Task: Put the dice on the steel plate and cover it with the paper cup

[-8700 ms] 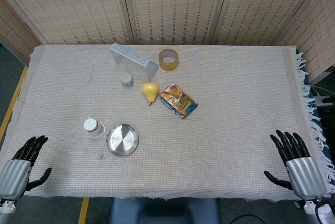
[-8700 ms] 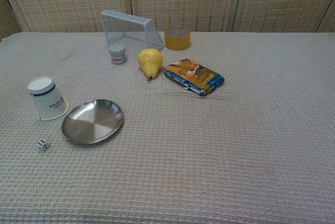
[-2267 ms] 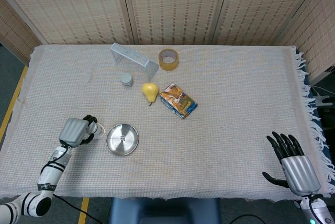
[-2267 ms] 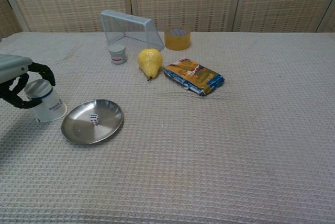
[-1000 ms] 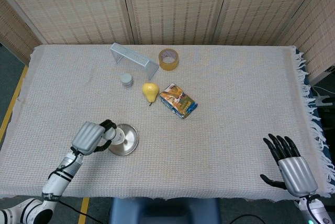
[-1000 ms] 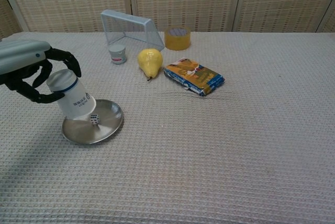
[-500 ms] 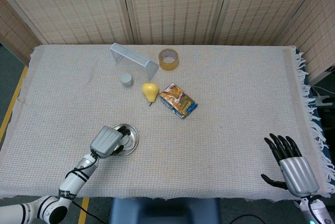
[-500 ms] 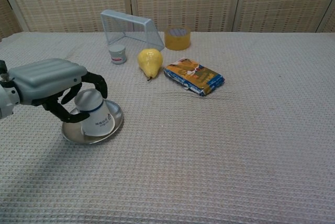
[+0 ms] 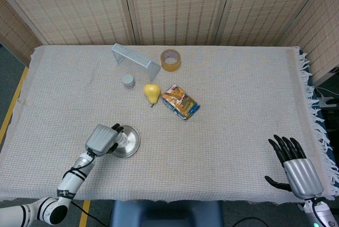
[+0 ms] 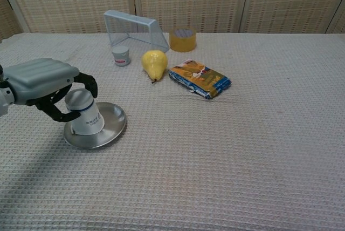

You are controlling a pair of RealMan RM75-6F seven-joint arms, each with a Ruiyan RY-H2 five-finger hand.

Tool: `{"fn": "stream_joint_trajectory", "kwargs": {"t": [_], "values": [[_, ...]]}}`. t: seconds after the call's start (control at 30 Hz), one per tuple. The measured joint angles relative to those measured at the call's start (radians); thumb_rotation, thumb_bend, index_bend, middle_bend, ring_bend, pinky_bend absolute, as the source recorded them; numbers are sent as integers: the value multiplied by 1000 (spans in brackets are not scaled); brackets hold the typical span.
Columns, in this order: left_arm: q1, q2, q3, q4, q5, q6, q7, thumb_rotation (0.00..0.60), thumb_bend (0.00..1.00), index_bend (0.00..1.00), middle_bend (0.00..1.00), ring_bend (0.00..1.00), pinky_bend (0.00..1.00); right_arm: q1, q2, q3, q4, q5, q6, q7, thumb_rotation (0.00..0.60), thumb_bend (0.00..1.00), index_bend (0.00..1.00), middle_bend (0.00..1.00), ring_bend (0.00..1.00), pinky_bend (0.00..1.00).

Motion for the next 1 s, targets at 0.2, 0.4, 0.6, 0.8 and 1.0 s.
{"fn": "stream_joint_trajectory", "kwargs": {"t": [0.2,0.4,0.6,0.8,1.0], "values": [[11,19,-2,-23,-10,30,2,600,513,490,702,694,889,1,-2,-1,0,0,-4,-2,474,79,0,0,0,0],[4,53,4,-77,-26,-35,-68,600,514,488,702,694,888,0,-2,-1,0,-1,-1,-2,472,78,0,0,0,0],[-7,67,8,-98,-3,-62,-119,600,515,488,702,694,887,-3,1,-3,-2,-4,4,-1,473,79,0,0,0,0],[-13,71,8,-77,46,-63,-193,600,515,492,706,694,887,-4,2,-2,-2,-4,6,2,473,79,0,0,0,0],[-17,36,2,-14,11,-48,-152,600,514,492,708,694,888,-6,2,-3,-3,-8,11,-2,474,79,0,0,0,0]]}}
